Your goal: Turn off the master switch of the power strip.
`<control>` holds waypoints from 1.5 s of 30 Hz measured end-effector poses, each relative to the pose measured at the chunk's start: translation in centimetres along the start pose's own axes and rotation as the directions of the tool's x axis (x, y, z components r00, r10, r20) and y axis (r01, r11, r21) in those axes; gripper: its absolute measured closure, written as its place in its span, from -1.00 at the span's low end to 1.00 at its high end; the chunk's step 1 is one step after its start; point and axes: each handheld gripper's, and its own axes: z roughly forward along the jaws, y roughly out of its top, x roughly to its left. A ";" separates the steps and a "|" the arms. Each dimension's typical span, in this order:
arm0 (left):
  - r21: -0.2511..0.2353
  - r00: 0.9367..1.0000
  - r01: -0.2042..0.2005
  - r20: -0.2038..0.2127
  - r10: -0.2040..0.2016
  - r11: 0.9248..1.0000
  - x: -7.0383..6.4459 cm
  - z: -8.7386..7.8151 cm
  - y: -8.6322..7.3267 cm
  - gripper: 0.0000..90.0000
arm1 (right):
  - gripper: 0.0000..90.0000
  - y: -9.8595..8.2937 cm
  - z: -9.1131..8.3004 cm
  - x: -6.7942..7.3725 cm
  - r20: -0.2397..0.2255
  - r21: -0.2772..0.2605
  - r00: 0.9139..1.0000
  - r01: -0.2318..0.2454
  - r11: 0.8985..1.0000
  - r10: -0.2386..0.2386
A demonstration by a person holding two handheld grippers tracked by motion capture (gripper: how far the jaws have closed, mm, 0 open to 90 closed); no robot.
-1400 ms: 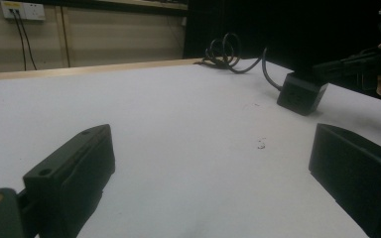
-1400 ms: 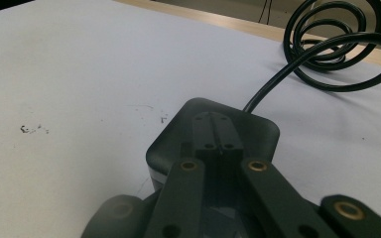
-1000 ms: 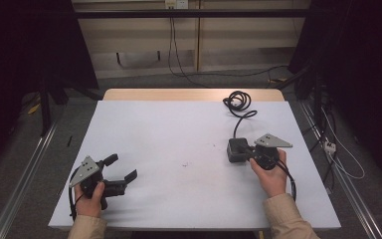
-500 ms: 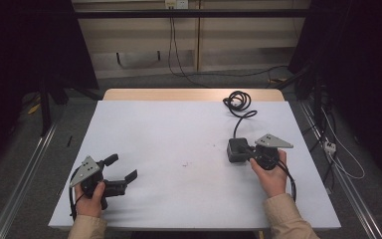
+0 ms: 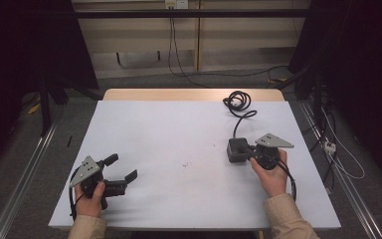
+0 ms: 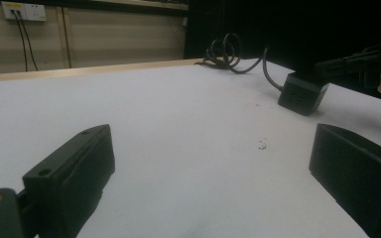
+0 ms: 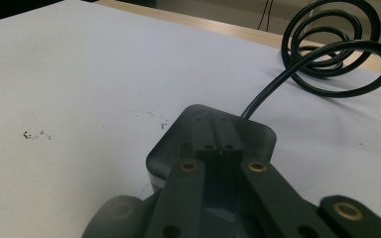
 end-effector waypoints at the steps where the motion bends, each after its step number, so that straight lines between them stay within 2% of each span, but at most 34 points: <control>1: 0.001 1.000 0.000 0.000 0.000 1.000 0.0 0.0 0.0 -0.92 | 1.00 0.0 0.0 0.0 0.000 0.000 1.000 0.000 1.000 0.000; 11: -0.001 1.000 0.002 -0.001 -0.002 1.000 0.0 0.0 0.0 -0.92 | 1.00 0.0 0.0 0.0 0.000 -0.002 1.000 0.008 1.000 -0.008; 25: -0.002 1.000 0.002 0.001 -0.002 1.000 0.0 -0.1 0.0 -0.92 | 0.99 0.2 -0.2 -0.1 -0.029 -0.033 0.999 -0.036 0.999 0.035; 27: -0.003 1.000 0.002 -0.001 -0.002 1.000 0.0 -0.1 0.0 -0.92 | 0.80 0.2 -0.1 -0.1 -0.030 -0.033 0.998 -0.048 0.998 0.047; 31: -0.004 1.000 0.003 -0.003 -0.003 1.000 0.0 -0.1 0.0 -0.92 | 0.75 0.3 -0.2 -0.2 -0.033 -0.032 0.998 -0.046 0.998 0.045; 36: -0.003 1.000 0.000 0.000 0.000 1.000 0.0 -0.1 0.0 -0.92 | 0.55 0.4 -0.2 -0.2 -0.033 -0.034 0.998 -0.048 0.998 0.047; 45: -0.003 1.000 0.001 0.001 -0.001 1.000 0.0 -0.1 0.0 -0.92 | 0.21 0.4 -0.1 -0.2 -0.060 -0.042 0.996 -0.073 0.996 0.070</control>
